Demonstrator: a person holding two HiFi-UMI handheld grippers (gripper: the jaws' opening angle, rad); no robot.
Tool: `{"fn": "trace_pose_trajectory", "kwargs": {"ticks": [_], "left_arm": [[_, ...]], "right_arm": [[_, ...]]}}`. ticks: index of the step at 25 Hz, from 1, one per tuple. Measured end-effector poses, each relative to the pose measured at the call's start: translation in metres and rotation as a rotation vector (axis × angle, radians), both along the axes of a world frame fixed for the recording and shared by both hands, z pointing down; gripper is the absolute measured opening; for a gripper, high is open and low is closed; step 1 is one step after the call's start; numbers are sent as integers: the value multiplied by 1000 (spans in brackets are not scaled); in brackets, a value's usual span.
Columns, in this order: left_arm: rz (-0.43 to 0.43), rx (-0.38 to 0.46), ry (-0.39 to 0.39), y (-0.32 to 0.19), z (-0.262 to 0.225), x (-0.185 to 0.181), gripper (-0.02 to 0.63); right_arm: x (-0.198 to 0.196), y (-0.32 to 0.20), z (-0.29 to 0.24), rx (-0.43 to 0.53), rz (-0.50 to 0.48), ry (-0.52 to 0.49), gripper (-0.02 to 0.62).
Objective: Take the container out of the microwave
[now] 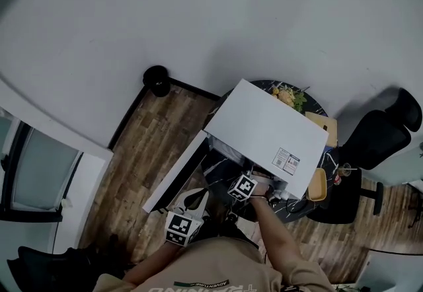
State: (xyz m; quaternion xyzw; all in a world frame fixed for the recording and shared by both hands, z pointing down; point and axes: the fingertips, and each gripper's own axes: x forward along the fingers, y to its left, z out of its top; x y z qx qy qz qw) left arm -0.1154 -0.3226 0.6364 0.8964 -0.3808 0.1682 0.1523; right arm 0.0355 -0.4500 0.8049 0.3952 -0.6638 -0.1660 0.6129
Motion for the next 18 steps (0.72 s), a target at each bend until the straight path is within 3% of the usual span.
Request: {"fn": "trace_pose_trajectory", "kwargs": {"ticks": [6, 13, 18], "left_arm": [[-20, -7, 5, -8, 3, -7, 6], [-61, -2, 5, -12, -3, -14, 6], [-72, -10, 9, -8, 4, -15, 6]], "right_arm": [[5, -6, 13, -53, 23, 78, 80], [7, -16, 19, -98, -15, 137, 77], [-7, -2, 13, -102, -71, 112, 15]]}}
